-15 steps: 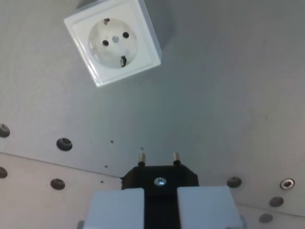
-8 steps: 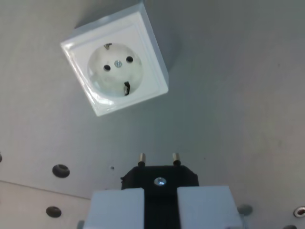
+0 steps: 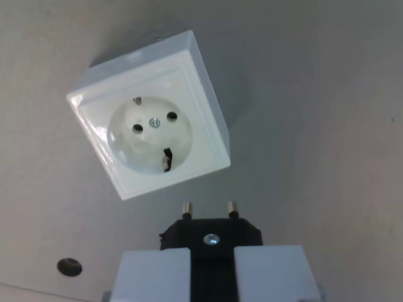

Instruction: Move above the white socket

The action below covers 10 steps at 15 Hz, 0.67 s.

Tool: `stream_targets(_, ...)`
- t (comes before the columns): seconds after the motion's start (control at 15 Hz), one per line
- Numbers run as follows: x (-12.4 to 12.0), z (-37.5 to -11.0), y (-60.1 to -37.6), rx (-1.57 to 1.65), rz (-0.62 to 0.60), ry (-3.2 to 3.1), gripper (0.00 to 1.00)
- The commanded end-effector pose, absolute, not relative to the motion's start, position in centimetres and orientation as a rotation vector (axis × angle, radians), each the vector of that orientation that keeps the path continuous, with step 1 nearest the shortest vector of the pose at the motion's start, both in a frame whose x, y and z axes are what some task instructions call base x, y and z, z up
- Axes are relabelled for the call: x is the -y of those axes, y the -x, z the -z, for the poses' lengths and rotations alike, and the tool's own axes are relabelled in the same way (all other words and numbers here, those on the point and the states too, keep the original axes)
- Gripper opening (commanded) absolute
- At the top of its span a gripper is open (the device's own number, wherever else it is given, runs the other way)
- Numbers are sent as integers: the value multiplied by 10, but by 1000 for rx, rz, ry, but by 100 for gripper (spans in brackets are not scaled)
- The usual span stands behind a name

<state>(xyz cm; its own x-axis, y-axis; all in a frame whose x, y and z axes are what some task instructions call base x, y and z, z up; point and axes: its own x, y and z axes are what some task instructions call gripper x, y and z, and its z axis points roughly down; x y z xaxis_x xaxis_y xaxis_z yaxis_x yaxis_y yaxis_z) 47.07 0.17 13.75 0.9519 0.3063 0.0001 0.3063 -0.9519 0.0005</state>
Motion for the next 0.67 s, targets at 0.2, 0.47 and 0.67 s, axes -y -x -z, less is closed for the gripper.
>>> stream_targets(0.2,-7,-123,-481,-460,-32,-3123,0)
stream_targets(0.47,-9,-116,-484,-461,-21,-3124,0)
stream_targets(0.67,-9,-113,-485,-462,-21,-3123,0)
